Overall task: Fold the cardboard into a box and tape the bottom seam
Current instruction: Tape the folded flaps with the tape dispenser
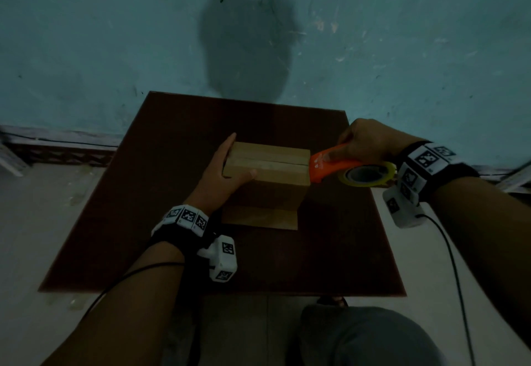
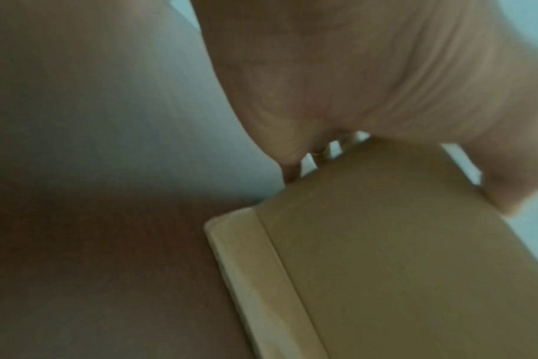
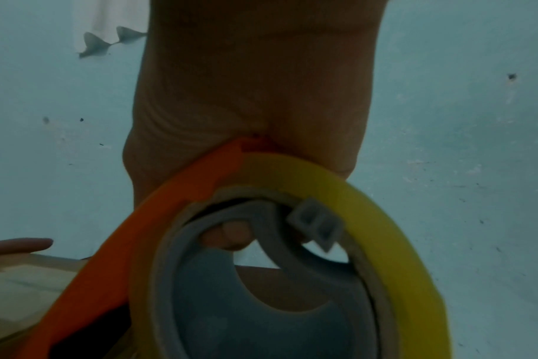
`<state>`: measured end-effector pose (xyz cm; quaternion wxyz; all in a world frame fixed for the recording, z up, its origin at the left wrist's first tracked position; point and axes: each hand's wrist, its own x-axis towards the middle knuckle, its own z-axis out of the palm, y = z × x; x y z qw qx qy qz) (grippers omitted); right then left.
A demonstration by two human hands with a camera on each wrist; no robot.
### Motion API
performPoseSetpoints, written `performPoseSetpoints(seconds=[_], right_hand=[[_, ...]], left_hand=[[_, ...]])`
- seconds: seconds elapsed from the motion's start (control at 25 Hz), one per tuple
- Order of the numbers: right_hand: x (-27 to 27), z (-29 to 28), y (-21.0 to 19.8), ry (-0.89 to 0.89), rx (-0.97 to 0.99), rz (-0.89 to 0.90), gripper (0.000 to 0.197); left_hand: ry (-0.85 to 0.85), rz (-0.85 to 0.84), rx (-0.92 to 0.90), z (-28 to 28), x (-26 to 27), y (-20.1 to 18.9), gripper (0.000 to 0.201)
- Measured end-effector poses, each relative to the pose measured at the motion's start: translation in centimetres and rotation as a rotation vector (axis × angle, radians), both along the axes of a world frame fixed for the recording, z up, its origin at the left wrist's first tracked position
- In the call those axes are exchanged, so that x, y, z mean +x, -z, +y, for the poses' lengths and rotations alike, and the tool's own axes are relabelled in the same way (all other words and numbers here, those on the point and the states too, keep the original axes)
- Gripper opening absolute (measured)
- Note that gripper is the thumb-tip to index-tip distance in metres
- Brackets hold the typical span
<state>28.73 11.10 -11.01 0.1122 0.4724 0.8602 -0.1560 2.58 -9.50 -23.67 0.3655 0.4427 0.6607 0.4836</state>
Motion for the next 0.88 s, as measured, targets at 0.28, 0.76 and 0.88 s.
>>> performPoseSetpoints(seconds=[0.28, 0.76, 0.88], right_hand=[[-1.3, -0.8, 0.6, 0.013, -0.065, 0.021, 0.055], [-5.1, -3.8, 3.5, 0.013, -0.142, 0.144, 0.058], [-5.5, -4.2, 4.3, -0.013, -0.172, 0.085, 0.069]], left_hand=[[-0.222, -0.056, -0.163, 0.6, 0.2, -2.7, 0.074], [-0.392, 0.752, -0.502, 1.4, 1.2, -3.8, 0.135], [-0.380, 0.770, -0.551, 1.8, 1.8, -3.6, 0.170]])
